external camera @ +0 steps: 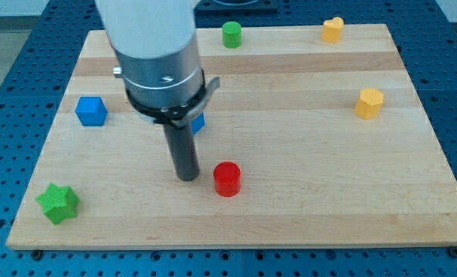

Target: Move the blue triangle vertically below to the yellow hexagon

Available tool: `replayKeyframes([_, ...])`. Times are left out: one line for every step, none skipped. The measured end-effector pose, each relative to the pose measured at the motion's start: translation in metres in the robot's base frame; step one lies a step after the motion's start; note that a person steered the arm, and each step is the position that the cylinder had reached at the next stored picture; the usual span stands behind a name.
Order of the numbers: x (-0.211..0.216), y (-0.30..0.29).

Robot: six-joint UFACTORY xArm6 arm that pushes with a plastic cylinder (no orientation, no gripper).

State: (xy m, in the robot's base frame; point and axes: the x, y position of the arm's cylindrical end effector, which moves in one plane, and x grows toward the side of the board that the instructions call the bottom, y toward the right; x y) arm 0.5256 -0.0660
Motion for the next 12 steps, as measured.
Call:
replayKeyframes([-0.007, 0.029])
replayKeyframes([0.007, 0.050])
replayKeyframes([0.024, 0.053])
replayKeyframes([0.023, 0.047])
replayKeyframes([0.008, -0.001])
replayKeyframes([-0.030, -0.055])
replayKeyframes([-0.071, -0.058])
replayKeyframes([-0.081, -0.015])
replayKeyframes([-0.090, 0.022])
replayKeyframes([-0.113, 0.001])
replayKeyframes([-0.145, -0.030])
replayKeyframes([-0.152, -0.017])
